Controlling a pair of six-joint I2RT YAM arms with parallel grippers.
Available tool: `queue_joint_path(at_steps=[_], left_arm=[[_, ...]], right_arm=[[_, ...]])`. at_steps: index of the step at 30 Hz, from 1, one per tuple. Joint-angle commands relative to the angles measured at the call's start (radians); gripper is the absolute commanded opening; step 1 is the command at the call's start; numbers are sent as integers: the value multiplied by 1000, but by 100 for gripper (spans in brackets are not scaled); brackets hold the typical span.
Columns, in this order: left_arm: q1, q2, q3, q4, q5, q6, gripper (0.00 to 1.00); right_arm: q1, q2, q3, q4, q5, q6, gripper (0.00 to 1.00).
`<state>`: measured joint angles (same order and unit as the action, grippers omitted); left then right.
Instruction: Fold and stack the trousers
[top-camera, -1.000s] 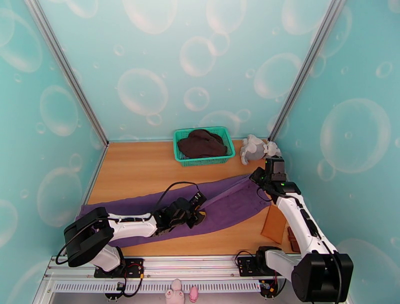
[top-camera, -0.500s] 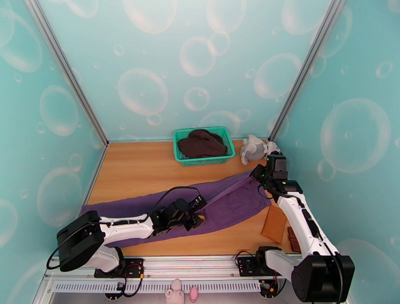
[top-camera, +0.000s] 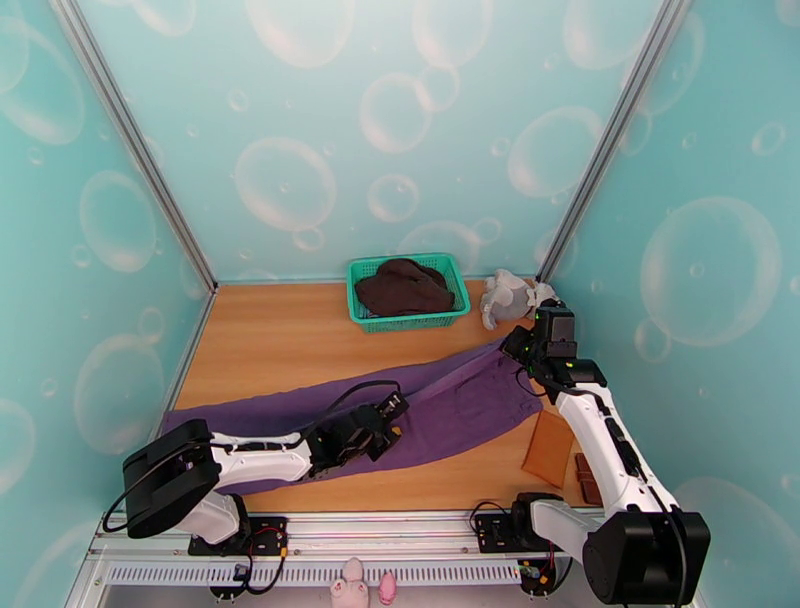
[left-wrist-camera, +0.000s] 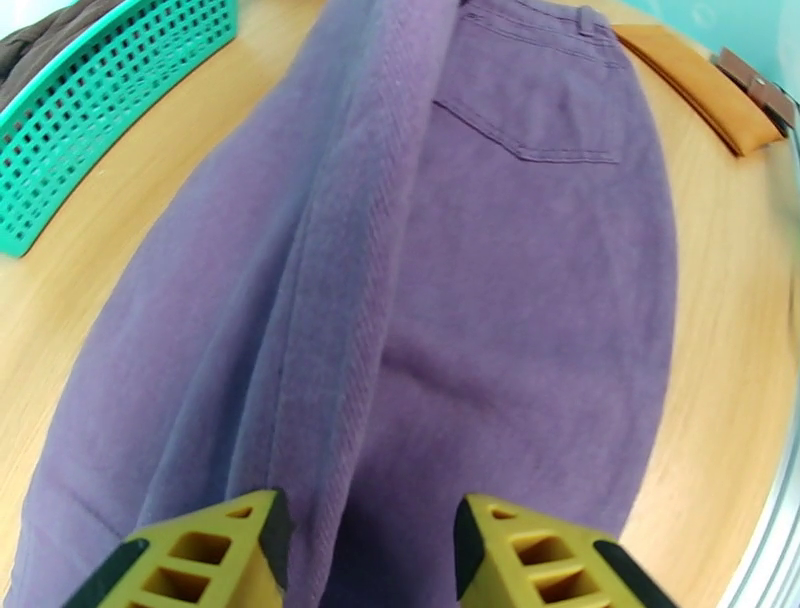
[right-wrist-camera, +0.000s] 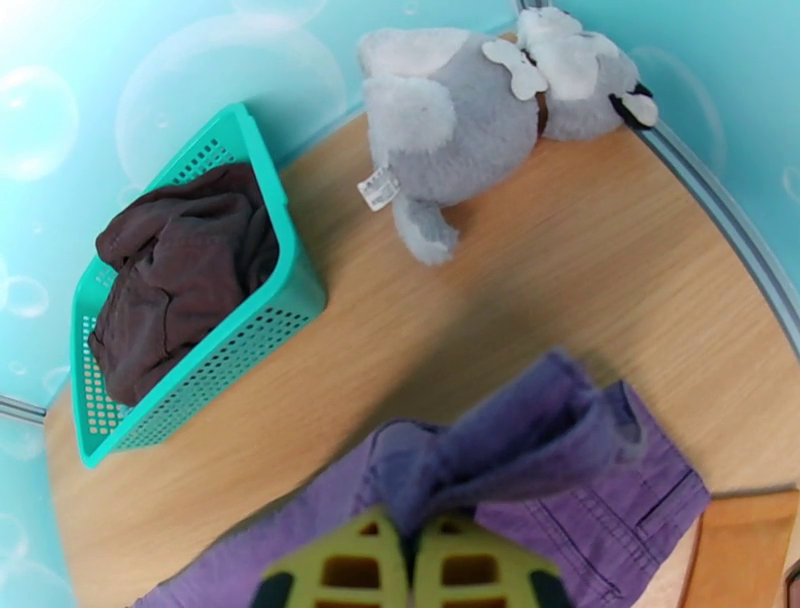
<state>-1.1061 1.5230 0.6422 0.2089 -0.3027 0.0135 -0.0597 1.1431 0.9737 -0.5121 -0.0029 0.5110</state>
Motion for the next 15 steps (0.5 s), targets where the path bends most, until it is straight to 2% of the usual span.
queue_joint_path(at_steps=[1, 4, 9, 12, 13, 15], left_arm=[[-8, 19, -7, -14, -140, -22, 49], [-16, 32, -4, -18, -127, -9, 49], [-22, 62, 14, -47, -105, -12, 25], [-36, 51, 3, -36, -116, -13, 4], [-44, 43, 2, -41, -135, -20, 0], [-61, 27, 2, -72, -181, -39, 0]], right_arm=[[-5, -17, 31, 62, 12, -14, 1], [-4, -17, 34, 66, 9, -16, 1], [-6, -24, 22, 67, 19, -25, 1], [-8, -40, -3, 71, 50, -28, 1], [-8, -47, -13, 68, 74, -26, 1], [-8, -74, -49, 69, 121, -10, 1]])
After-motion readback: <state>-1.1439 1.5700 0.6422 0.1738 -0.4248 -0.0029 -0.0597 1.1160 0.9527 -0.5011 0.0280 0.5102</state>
